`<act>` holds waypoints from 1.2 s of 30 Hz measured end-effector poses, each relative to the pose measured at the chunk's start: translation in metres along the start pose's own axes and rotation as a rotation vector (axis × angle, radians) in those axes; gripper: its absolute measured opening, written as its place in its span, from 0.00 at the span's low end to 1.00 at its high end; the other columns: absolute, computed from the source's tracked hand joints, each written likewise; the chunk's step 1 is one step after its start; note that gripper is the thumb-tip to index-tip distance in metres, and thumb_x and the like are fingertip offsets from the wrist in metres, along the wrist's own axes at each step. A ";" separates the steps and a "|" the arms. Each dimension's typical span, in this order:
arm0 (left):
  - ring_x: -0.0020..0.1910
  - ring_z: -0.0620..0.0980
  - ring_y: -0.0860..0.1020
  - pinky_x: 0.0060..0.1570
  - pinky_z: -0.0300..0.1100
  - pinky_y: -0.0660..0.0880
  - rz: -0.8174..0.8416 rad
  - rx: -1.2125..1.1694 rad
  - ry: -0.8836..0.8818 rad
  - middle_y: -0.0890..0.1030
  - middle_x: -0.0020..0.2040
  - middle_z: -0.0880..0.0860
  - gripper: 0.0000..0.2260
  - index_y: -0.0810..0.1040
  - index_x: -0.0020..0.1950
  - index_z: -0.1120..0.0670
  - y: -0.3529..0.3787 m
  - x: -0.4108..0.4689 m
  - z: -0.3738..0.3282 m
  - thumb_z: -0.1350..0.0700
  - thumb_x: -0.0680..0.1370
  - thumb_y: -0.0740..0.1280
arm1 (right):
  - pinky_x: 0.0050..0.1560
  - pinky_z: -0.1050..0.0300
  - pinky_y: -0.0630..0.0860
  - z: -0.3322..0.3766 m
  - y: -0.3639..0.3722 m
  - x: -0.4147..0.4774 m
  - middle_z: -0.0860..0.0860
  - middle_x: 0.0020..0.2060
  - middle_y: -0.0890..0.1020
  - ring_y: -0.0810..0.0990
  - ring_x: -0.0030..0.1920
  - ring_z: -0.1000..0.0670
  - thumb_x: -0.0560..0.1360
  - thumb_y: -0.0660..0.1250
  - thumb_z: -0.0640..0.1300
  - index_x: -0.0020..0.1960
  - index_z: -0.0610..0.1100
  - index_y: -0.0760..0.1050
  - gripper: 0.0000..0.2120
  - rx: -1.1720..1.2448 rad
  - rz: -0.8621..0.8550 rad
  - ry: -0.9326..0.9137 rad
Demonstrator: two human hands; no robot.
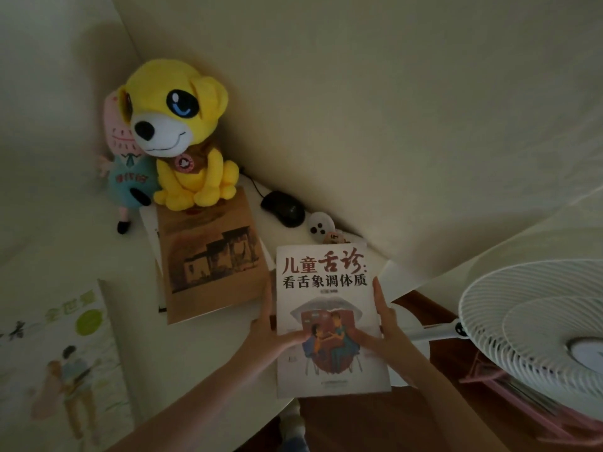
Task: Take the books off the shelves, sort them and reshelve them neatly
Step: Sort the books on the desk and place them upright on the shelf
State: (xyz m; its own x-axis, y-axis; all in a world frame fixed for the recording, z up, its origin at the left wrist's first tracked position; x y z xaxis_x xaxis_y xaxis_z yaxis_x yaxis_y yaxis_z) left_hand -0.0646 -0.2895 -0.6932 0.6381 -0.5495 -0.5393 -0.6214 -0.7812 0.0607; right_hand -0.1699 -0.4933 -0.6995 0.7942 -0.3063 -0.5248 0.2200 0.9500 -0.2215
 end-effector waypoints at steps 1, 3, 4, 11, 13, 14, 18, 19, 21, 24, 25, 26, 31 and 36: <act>0.52 0.42 0.81 0.43 0.42 0.81 -0.010 -0.015 -0.003 0.80 0.55 0.41 0.49 0.49 0.70 0.32 0.002 -0.003 0.001 0.53 0.63 0.79 | 0.42 0.62 0.80 -0.004 0.000 -0.006 0.55 0.58 0.64 0.71 0.57 0.54 0.63 0.74 0.60 0.67 0.74 0.38 0.50 0.002 -0.004 -0.004; 0.52 0.43 0.80 0.41 0.39 0.80 -0.014 0.002 -0.024 0.78 0.55 0.42 0.48 0.48 0.70 0.36 0.010 -0.006 0.008 0.60 0.65 0.78 | 0.44 0.60 0.80 -0.015 -0.002 -0.012 0.57 0.61 0.65 0.72 0.58 0.54 0.62 0.77 0.60 0.69 0.73 0.36 0.55 0.040 0.015 0.000; 0.55 0.46 0.79 0.45 0.42 0.80 -0.023 0.025 -0.048 0.77 0.57 0.45 0.51 0.46 0.71 0.38 0.013 -0.008 0.011 0.58 0.63 0.79 | 0.45 0.59 0.81 -0.019 -0.002 -0.015 0.59 0.61 0.66 0.74 0.58 0.55 0.65 0.77 0.54 0.69 0.71 0.35 0.55 0.090 0.024 0.017; 0.46 0.48 0.82 0.46 0.46 0.80 -0.092 0.042 -0.287 0.82 0.49 0.49 0.44 0.65 0.65 0.55 0.013 -0.011 0.023 0.45 0.55 0.82 | 0.43 0.52 0.82 -0.031 -0.006 -0.023 0.53 0.55 0.79 0.84 0.49 0.55 0.64 0.78 0.46 0.75 0.63 0.34 0.59 0.172 0.006 0.098; 0.46 0.48 0.83 0.51 0.52 0.79 -0.018 0.084 -0.293 0.85 0.47 0.49 0.33 0.75 0.60 0.53 0.012 -0.012 0.021 0.45 0.58 0.80 | 0.44 0.50 0.82 -0.030 -0.002 -0.028 0.53 0.56 0.79 0.84 0.51 0.52 0.64 0.78 0.46 0.74 0.64 0.36 0.59 0.179 0.015 0.087; 0.46 0.48 0.83 0.53 0.53 0.78 0.012 0.107 -0.289 0.85 0.46 0.49 0.26 0.77 0.56 0.51 0.012 -0.012 0.020 0.48 0.61 0.79 | 0.45 0.48 0.82 -0.029 0.000 -0.031 0.54 0.56 0.79 0.83 0.51 0.51 0.65 0.77 0.44 0.74 0.65 0.38 0.56 0.196 0.021 0.077; 0.47 0.47 0.83 0.53 0.52 0.78 0.048 0.104 -0.274 0.85 0.48 0.48 0.25 0.77 0.57 0.49 0.010 -0.012 0.021 0.50 0.63 0.79 | 0.41 0.54 0.82 -0.023 0.003 -0.036 0.58 0.53 0.79 0.83 0.49 0.57 0.68 0.74 0.37 0.71 0.63 0.51 0.45 0.204 -0.004 0.023; 0.47 0.46 0.83 0.53 0.51 0.78 0.038 0.101 -0.278 0.84 0.49 0.47 0.28 0.76 0.59 0.49 0.010 -0.013 0.024 0.49 0.62 0.79 | 0.39 0.56 0.81 -0.021 0.004 -0.037 0.58 0.53 0.79 0.83 0.49 0.59 0.69 0.73 0.34 0.70 0.61 0.55 0.42 0.188 -0.005 0.020; 0.50 0.46 0.81 0.52 0.47 0.79 0.019 0.125 -0.322 0.82 0.52 0.47 0.34 0.71 0.62 0.48 0.010 -0.013 0.032 0.44 0.60 0.79 | 0.40 0.58 0.81 -0.023 0.006 -0.039 0.55 0.55 0.80 0.83 0.51 0.58 0.69 0.72 0.33 0.67 0.55 0.64 0.34 0.158 0.013 0.024; 0.59 0.48 0.70 0.57 0.44 0.73 -0.020 0.299 -0.322 0.69 0.54 0.45 0.30 0.65 0.60 0.42 0.007 -0.018 0.036 0.40 0.64 0.75 | 0.42 0.55 0.81 -0.025 0.012 -0.042 0.49 0.54 0.83 0.83 0.52 0.51 0.67 0.77 0.41 0.63 0.51 0.70 0.29 0.157 0.055 0.051; 0.60 0.49 0.67 0.60 0.45 0.72 -0.017 0.338 -0.324 0.67 0.54 0.45 0.29 0.64 0.60 0.42 0.004 -0.021 0.038 0.40 0.65 0.74 | 0.44 0.53 0.81 -0.022 0.016 -0.045 0.48 0.55 0.83 0.83 0.54 0.49 0.64 0.80 0.45 0.64 0.49 0.70 0.32 0.147 0.067 0.051; 0.60 0.49 0.66 0.61 0.44 0.71 -0.012 0.354 -0.339 0.66 0.54 0.46 0.29 0.63 0.60 0.43 0.000 -0.026 0.043 0.40 0.65 0.73 | 0.45 0.52 0.81 -0.022 0.021 -0.047 0.48 0.55 0.83 0.82 0.55 0.47 0.60 0.81 0.49 0.64 0.48 0.70 0.36 0.128 0.091 0.047; 0.60 0.49 0.71 0.57 0.45 0.76 -0.027 0.313 -0.417 0.71 0.62 0.49 0.44 0.67 0.63 0.42 -0.033 -0.055 0.069 0.32 0.51 0.76 | 0.42 0.65 0.79 -0.016 0.064 -0.057 0.52 0.56 0.78 0.81 0.51 0.62 0.68 0.71 0.28 0.64 0.46 0.66 0.30 0.121 0.130 0.015; 0.61 0.51 0.67 0.58 0.44 0.75 -0.034 0.277 -0.423 0.63 0.59 0.51 0.35 0.61 0.61 0.42 -0.057 -0.076 0.073 0.37 0.59 0.72 | 0.44 0.64 0.79 -0.022 0.091 -0.063 0.54 0.57 0.79 0.81 0.52 0.61 0.69 0.73 0.33 0.67 0.47 0.65 0.31 0.102 0.169 0.015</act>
State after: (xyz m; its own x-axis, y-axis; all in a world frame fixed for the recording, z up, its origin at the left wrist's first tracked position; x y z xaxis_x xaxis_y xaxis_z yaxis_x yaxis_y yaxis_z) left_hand -0.1109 -0.1813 -0.7173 0.4558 -0.3122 -0.8336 -0.7373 -0.6570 -0.1571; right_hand -0.2129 -0.3891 -0.7049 0.8161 -0.1424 -0.5601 0.1417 0.9889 -0.0450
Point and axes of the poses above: each hand's wrist, its own x-axis towards the middle knuckle, its own y-axis out of the palm, z = x × y, the point moved 4 cm from there along x, towards the middle knuckle
